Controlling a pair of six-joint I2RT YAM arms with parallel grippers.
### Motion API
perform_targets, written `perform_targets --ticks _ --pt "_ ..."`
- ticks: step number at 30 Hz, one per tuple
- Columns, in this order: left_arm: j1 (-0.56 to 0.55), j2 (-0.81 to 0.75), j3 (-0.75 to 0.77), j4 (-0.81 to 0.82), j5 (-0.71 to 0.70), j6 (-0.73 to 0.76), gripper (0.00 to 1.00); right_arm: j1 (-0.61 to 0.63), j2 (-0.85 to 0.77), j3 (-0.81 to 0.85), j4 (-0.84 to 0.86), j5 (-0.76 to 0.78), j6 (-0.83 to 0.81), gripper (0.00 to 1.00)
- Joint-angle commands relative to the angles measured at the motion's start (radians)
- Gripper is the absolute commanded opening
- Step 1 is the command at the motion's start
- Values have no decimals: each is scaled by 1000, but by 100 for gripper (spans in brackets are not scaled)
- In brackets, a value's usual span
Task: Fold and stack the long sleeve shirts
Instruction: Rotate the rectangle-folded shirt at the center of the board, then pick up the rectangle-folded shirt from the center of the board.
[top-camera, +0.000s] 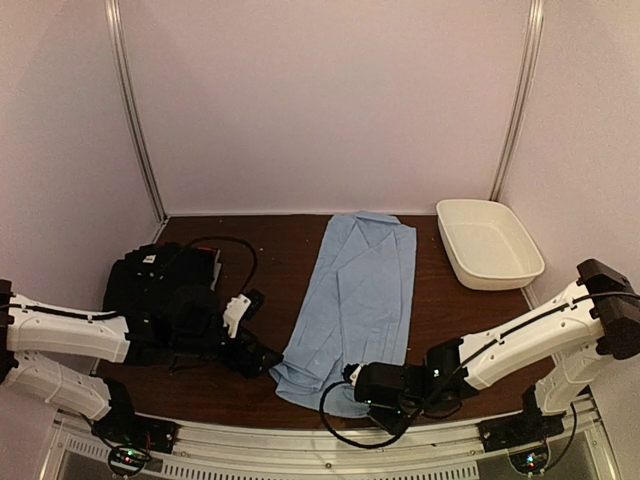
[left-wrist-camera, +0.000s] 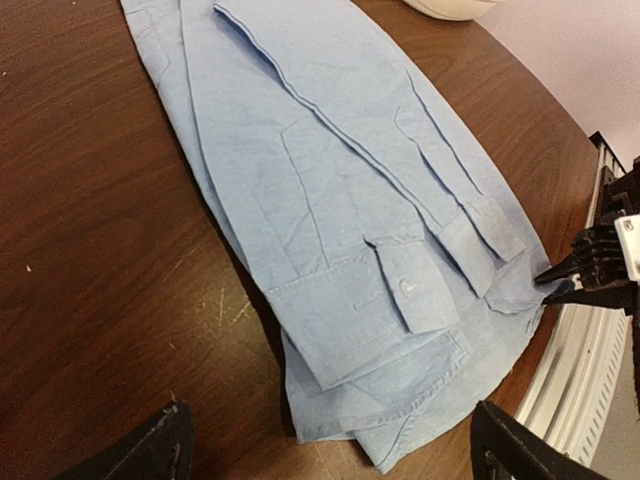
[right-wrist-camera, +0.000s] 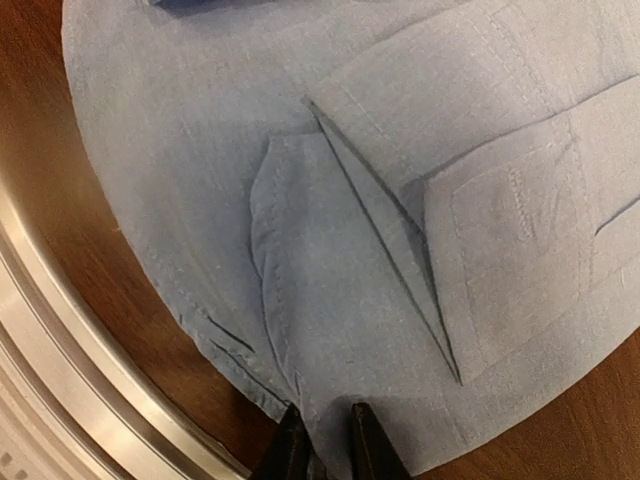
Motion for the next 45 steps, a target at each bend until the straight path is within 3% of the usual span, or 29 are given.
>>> perform_targets --ticks 1,3,7,12,19,30,45 --pt "-4 -13 -42 141 72 59 95 2 6 -44 -28 7 -1 10" --pt "-4 -9 -53 178 99 79 92 2 -15 -57 -26 -2 1 0" --pt "-32 -3 -59 215 130 127 92 1 -98 -88 -11 -36 5 0" --pt "-143 22 -72 277 113 218 92 1 -228 -138 12 -105 20 0" --pt "-297 154 -24 306 37 412 93 -9 -361 -162 6 -151 52 0" --pt "-374 323 38 287 -159 646 94 -111 -445 -178 12 -266 57 0" --pt "-393 433 82 172 -255 703 72 -144 -434 -212 39 -295 68 0"
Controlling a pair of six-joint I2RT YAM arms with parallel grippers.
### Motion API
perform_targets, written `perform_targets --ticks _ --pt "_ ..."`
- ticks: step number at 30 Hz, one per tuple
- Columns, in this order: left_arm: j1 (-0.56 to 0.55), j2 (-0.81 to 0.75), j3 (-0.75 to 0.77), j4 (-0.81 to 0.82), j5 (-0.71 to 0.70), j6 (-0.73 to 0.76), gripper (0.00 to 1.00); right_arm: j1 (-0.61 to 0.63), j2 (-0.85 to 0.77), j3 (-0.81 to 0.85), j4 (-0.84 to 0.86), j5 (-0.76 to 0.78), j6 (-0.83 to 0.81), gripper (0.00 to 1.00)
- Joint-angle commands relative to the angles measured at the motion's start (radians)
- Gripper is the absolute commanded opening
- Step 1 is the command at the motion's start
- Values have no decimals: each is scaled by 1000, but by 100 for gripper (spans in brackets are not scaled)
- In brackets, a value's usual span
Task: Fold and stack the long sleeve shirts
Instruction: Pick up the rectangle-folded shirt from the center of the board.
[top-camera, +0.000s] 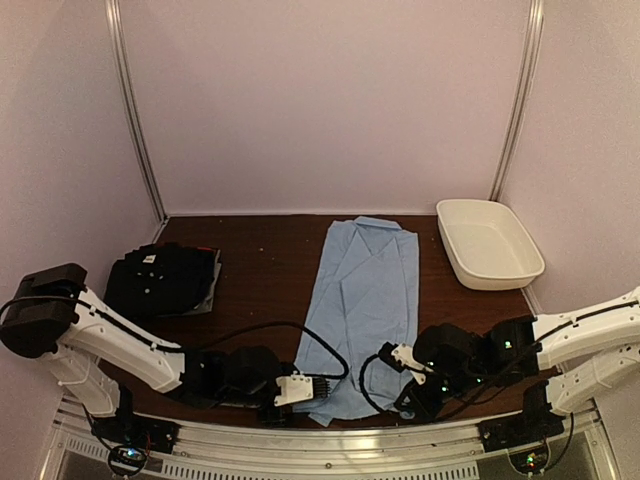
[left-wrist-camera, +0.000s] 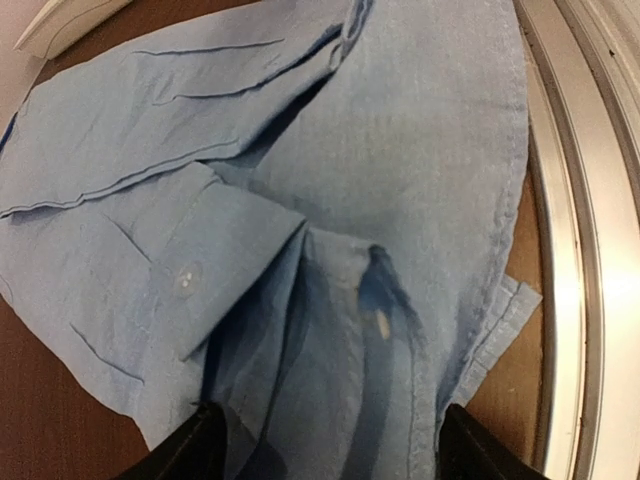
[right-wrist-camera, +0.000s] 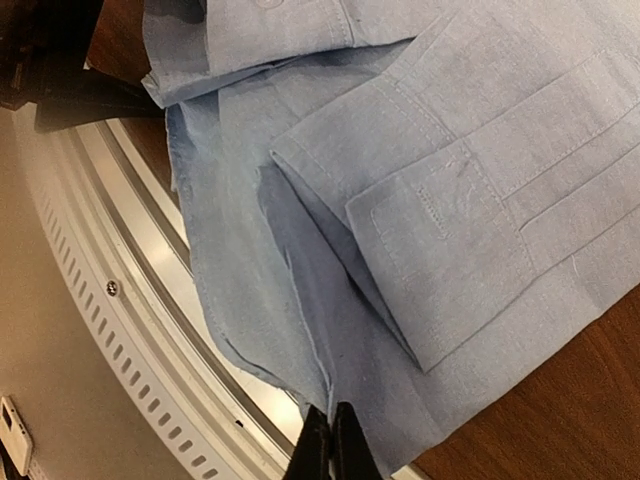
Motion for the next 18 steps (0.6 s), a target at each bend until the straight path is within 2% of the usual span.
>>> perform_targets --ticks 1,10,14,18 --pt "-10 51 25 -46 -18 21 69 -12 -1 -7 18 -5 9 0" --pt "-47 101 44 -63 41 -26 34 -33 -38 -17 -3 9 13 0" --pt "-67 111 57 -66 56 -70 2 -44 -66 -35 -8 13 25 0" --pt "-83 108 83 -91 67 -117 0 -45 -85 -62 12 2 44 0"
